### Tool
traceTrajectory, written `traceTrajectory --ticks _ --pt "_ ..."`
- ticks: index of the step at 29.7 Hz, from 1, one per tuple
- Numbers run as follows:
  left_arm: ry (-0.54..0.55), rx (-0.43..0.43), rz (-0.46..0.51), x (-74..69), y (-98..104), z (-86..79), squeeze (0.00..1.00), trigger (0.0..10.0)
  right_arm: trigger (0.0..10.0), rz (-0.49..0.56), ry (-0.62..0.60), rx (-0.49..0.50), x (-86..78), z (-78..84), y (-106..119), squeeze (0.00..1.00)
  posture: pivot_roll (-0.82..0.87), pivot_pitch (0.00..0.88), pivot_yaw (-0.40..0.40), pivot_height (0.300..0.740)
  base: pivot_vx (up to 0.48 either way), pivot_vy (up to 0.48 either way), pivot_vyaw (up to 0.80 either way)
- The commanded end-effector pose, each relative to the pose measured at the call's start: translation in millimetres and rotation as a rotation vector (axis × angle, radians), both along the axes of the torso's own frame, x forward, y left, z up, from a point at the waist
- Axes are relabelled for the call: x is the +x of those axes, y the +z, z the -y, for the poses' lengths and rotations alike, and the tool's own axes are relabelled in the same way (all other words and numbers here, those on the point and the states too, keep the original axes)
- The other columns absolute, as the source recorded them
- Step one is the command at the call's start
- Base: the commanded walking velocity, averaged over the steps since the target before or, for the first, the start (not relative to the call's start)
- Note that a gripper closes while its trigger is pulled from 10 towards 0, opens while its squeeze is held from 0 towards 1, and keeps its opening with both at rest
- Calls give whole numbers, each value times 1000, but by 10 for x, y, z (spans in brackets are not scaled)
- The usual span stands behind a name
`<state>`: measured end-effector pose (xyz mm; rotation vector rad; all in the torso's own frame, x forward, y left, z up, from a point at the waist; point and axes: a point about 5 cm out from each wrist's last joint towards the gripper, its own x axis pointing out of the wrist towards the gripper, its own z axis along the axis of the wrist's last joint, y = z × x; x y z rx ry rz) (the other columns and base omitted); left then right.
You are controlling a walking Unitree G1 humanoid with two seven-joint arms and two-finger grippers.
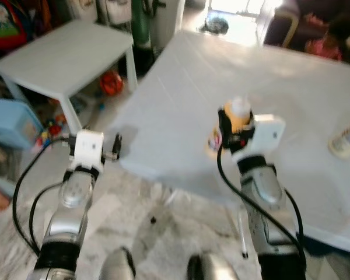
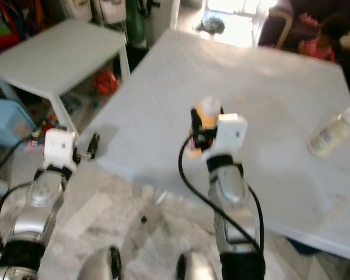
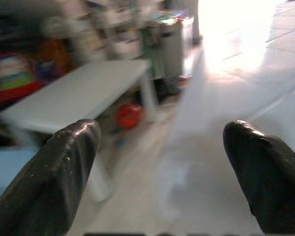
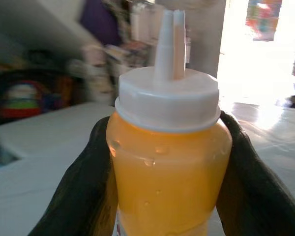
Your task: Restocking fridge
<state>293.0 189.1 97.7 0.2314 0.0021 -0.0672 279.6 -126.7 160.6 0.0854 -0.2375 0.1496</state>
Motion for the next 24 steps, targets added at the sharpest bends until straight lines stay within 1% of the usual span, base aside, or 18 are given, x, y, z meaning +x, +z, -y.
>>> traceTrajectory --ticks 1,7,9,13,17,19,24 --pt "-1 1 -13 -11 -35 5 0 10000 10000 -23 -14 1 -28 26 -35 0 -56 36 -13 740 -341 0 0" --pt "-8 -1 -18 -12 -53 36 0 10000 10000 -23 1 -17 -36 19 -33 0 -62 35 -14 740 -334 0 0" --pt "-11 -2 -21 -20 -66 46 0 10000 10000 -24 0 -16 -48 25 -34 0 -64 36 -13 740 -319 0 450" --pt "-19 -1 -26 -30 -91 64 0 10000 10000 -40 0 -14 -81 39 -74 0 -68 35 -11 740 -312 0 800" --pt "-18 -7 -20 -17 -83 66 0 10000 10000 -43 6 -12 -81 31 -73 0 -73 34 -10 740 -309 0 800" --pt "-21 -9 -12 11 -58 89 0 10000 10000 -48 21 -8 -75 18 -72 0 -72 34 -10 740 -309 0 800" --pt "-22 -9 -11 11 -61 92 0 10000 10000 -59 28 1 -67 2 -92 0 -67 32 -11 740 -308 0 800"
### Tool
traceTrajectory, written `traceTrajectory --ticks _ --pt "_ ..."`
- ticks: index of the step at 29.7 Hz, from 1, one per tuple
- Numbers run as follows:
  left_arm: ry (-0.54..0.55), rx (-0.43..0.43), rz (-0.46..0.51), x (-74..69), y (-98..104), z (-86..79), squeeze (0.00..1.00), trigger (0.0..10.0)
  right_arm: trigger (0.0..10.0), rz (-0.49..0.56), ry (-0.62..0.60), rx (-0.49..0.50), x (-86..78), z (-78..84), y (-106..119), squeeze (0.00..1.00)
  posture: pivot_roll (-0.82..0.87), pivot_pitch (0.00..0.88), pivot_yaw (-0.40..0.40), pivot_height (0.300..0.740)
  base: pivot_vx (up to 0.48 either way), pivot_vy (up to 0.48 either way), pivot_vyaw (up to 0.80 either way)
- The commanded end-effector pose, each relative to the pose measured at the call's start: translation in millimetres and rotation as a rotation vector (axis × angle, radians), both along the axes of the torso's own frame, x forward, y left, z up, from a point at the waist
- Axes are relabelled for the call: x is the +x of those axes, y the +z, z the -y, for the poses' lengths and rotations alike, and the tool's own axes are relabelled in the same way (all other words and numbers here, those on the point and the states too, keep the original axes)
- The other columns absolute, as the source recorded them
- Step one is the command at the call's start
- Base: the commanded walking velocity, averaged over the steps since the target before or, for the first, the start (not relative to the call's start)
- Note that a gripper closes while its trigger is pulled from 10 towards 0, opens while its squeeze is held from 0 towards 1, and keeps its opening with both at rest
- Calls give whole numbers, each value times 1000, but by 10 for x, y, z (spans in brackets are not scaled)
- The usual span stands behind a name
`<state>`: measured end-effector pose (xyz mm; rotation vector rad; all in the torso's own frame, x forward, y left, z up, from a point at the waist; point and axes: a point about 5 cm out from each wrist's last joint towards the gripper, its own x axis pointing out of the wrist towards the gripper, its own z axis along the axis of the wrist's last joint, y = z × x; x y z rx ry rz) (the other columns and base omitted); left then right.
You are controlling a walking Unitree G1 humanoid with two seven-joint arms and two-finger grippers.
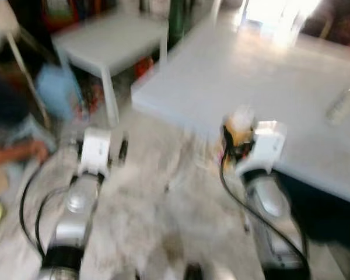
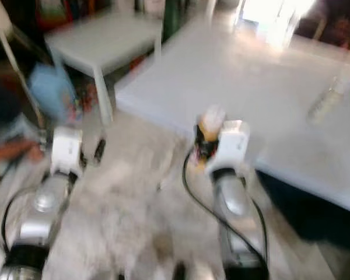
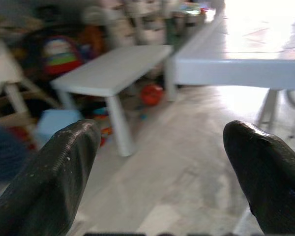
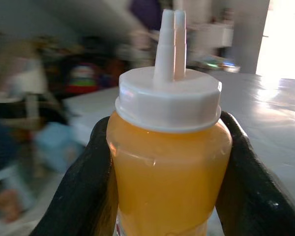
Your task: Restocking fridge
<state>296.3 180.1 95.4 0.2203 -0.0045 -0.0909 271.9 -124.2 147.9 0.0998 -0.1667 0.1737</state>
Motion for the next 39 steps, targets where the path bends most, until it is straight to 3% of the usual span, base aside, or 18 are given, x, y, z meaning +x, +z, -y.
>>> traceTrajectory --ticks 1,11,18,23,31,39 --pt "1 4 -16 -31 -43 2 0 10000 10000 9 3 -2 11 22 30 0 -67 32 -11 740 -307 0 800" --pt "4 26 -24 -57 -80 -34 0 10000 10000 -16 32 -4 2 -10 -33 0 -57 23 -16 740 -304 0 800" --pt "22 47 13 8 48 -135 0 10000 10000 1 56 -31 37 -15 5 0 -45 45 -9 740 -279 0 800" --pt "33 63 -6 -72 -3 -216 0 10000 10000 -18 48 -37 4 26 -50 0 -42 59 -5 740 -277 0 800" --pt "18 59 -43 -189 -115 -148 0 10000 10000 -38 62 -32 -28 2 -114 0 -33 62 -3 740 -271 0 800" --pt "30 67 -64 -218 -148 -201 0 10000 10000 -54 65 -36 -82 42 -155 0 -38 63 -4 740 -270 0 800"
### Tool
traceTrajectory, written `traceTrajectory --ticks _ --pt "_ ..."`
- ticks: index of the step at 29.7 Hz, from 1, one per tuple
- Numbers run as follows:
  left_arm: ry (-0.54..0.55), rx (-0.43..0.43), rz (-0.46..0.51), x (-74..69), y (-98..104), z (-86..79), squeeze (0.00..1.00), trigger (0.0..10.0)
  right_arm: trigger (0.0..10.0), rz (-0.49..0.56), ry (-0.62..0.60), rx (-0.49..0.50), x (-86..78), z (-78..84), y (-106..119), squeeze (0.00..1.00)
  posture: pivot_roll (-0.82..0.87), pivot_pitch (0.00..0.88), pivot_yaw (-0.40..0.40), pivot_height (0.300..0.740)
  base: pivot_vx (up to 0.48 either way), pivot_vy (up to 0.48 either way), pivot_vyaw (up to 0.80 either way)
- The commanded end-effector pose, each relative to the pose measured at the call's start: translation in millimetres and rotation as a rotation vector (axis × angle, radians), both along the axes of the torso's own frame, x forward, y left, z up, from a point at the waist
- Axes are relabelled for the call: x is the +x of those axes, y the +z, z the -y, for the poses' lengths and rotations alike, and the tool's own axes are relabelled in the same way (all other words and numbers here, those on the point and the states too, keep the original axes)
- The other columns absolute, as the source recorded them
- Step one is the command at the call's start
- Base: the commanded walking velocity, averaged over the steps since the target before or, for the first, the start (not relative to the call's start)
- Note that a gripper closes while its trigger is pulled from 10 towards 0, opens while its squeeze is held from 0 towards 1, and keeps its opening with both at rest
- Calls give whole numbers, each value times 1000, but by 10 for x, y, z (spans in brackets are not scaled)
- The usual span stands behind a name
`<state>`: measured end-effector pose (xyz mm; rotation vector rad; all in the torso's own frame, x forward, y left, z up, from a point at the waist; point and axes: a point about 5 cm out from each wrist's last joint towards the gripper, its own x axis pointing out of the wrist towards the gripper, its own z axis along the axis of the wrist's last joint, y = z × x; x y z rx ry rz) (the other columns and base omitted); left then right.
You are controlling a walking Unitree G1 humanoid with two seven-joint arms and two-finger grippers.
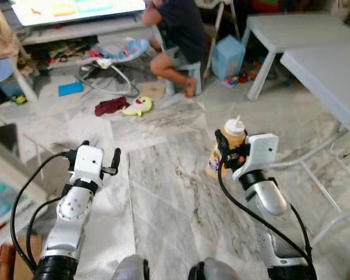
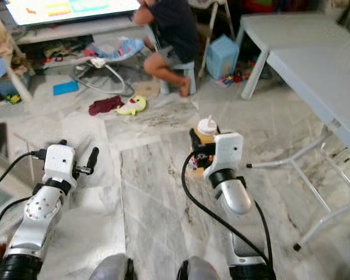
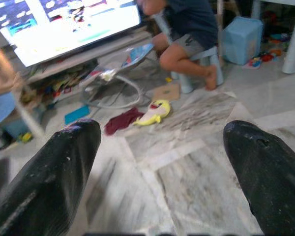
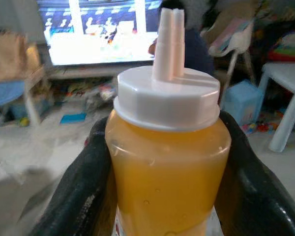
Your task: Restocking fridge
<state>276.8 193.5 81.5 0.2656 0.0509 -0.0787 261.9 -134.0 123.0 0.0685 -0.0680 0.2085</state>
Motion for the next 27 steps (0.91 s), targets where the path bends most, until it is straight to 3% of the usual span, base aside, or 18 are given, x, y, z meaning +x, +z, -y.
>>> traceTrajectory --ticks 1,11,21,27 --pt "13 20 -12 -18 -6 -70 0 10000 10000 39 32 9 20 -59 97 0 -38 63 -4 740 -480 0 800" --pt "19 19 -10 -13 0 -61 0 10000 10000 48 56 10 15 -88 126 0 -37 60 -7 740 -48 0 800" --pt "112 -25 -35 -61 -50 -194 0 10000 10000 53 51 -2 20 -47 128 0 -36 59 -8 740 0 0 800" --pt "125 -10 -34 -38 -51 -194 0 10000 10000 56 58 1 31 -71 136 0 -35 54 -10 740 0 402 800"
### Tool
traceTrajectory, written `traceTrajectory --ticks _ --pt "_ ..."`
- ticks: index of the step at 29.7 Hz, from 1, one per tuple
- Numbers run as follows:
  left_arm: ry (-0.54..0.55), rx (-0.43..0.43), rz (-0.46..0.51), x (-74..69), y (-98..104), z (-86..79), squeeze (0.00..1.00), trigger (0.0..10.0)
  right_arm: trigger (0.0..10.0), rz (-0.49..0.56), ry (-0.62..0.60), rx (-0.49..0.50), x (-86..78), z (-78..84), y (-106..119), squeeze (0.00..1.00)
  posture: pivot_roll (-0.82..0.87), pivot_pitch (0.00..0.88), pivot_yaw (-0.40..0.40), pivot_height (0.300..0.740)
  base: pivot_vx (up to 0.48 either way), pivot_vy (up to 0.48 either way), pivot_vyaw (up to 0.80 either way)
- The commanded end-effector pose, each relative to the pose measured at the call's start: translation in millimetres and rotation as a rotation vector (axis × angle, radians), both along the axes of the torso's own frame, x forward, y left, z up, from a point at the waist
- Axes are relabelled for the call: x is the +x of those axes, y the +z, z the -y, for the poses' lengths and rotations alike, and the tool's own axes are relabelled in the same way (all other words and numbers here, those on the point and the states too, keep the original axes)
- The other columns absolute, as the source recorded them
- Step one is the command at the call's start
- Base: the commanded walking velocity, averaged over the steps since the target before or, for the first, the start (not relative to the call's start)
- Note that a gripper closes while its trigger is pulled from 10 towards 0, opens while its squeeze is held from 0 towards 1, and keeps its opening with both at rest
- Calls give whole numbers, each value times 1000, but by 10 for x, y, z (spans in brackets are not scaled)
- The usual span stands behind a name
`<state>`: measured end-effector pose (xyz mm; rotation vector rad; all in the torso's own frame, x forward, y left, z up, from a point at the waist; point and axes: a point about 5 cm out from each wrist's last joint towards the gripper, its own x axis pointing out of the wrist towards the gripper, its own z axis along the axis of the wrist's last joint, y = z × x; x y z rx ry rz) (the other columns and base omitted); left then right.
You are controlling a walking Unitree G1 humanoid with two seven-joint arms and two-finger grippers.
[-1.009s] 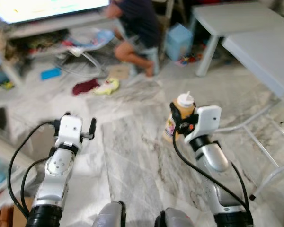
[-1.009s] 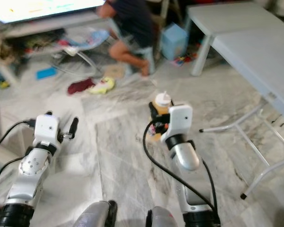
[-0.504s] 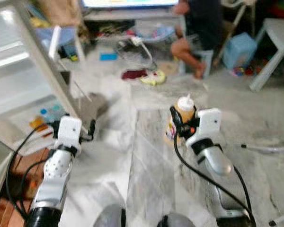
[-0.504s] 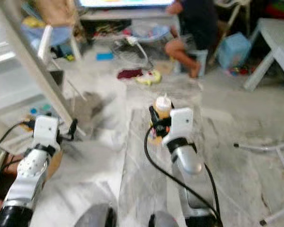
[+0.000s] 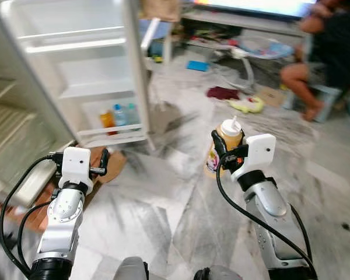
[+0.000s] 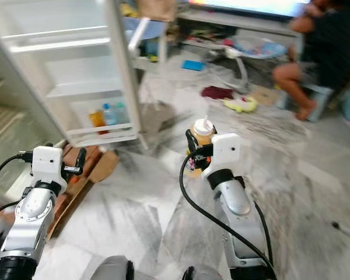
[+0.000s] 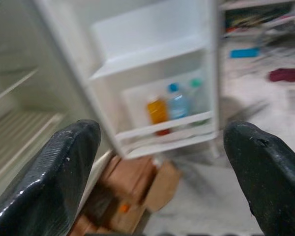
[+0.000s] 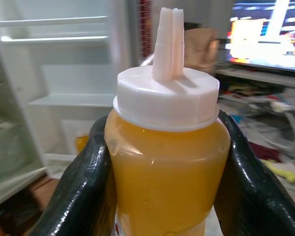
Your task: Restocking fridge
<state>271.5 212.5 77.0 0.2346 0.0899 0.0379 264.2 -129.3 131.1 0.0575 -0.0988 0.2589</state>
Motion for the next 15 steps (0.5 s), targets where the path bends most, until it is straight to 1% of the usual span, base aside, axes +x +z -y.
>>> traceTrajectory --ticks 1,7,11,15 --pt "13 20 -9 18 -5 -9 0 10000 10000 23 13 10 8 -33 56 0 -35 54 -10 740 0 480 800" --pt "46 41 -5 42 4 -44 0 10000 10000 25 16 6 17 -27 57 0 -35 53 -11 740 0 480 800" --pt "46 49 -1 51 9 -50 0 10000 10000 32 11 -5 37 -10 68 0 -35 54 -13 740 0 480 750" --pt "46 58 11 53 19 -51 0 10000 10000 31 -8 6 50 17 70 0 -33 54 -15 740 0 480 0"
